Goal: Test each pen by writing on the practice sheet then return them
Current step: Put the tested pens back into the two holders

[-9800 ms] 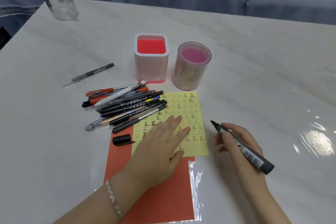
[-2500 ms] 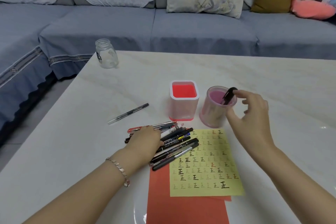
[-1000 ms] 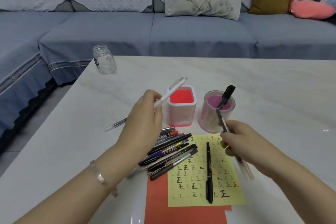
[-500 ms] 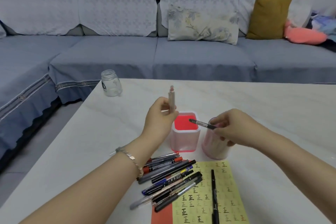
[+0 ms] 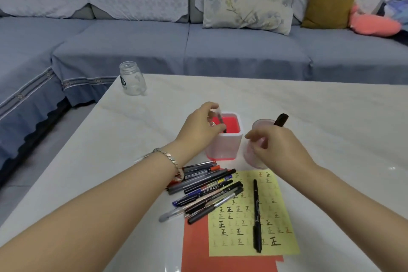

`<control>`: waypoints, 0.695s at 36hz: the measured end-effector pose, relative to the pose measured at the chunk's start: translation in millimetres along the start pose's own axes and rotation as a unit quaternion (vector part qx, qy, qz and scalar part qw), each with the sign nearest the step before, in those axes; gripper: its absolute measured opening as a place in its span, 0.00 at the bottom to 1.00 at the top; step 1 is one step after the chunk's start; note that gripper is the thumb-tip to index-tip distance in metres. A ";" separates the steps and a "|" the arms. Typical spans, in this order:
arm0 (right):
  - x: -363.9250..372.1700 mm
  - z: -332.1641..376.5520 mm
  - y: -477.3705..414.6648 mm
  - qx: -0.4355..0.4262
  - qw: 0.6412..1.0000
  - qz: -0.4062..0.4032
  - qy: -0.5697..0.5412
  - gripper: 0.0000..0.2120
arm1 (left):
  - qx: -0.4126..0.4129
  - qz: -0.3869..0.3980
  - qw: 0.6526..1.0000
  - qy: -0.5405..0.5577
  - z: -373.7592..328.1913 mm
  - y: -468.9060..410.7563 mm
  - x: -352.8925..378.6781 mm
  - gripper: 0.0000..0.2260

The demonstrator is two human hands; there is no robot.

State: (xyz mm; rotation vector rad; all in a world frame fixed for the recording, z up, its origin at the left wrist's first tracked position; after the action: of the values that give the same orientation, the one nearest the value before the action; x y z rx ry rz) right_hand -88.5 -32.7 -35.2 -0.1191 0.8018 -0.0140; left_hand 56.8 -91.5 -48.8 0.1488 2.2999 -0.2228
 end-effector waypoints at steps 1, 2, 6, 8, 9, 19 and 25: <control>5.1 -2.8 10.8 -0.015 0.999 0.026 0.023 0.12 | 0.014 -0.014 1.000 -0.024 -1.2 7.0 -2.9 0.22; 12.9 -7.0 21.9 -0.035 0.996 0.062 0.056 0.13 | 0.028 -0.029 0.998 -0.050 -1.7 17.1 -5.6 0.23; 54.8 -35.6 60.8 -0.088 0.952 0.238 0.169 0.20 | 0.104 -0.060 0.979 -0.167 3.4 68.9 0.0 0.17; 70.4 -47.7 73.1 -0.087 0.940 0.287 0.162 0.20 | 0.123 -0.029 0.961 -0.247 15.8 92.5 17.4 0.10; 75.2 -53.1 75.5 -0.077 0.940 0.298 0.148 0.18 | 0.116 -0.003 0.955 -0.271 24.7 102.2 27.2 0.09; 81.4 -64.3 77.8 -0.206 0.916 0.279 0.203 0.09 | 0.040 0.134 0.910 -0.390 57.5 130.3 71.9 0.20; 66.5 -58.6 73.7 -0.085 0.971 0.217 0.061 0.05 | 0.026 0.166 0.884 -0.436 57.6 125.1 80.8 0.16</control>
State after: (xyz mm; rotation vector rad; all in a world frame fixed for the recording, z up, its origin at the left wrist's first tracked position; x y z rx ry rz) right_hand -86.7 30.8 -131.4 -0.1035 0.9391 0.4657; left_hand 66.3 21.7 -160.9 0.3809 1.3424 -0.1313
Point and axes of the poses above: each hand's wrist, its own y-axis away from the middle knuckle, its own x-axis out of the palm, z = x × y, the point moved 9 cm from there along -y, towards the middle knuckle, and after that the axes turned 15 degrees about -y, right-handed, at the moved point
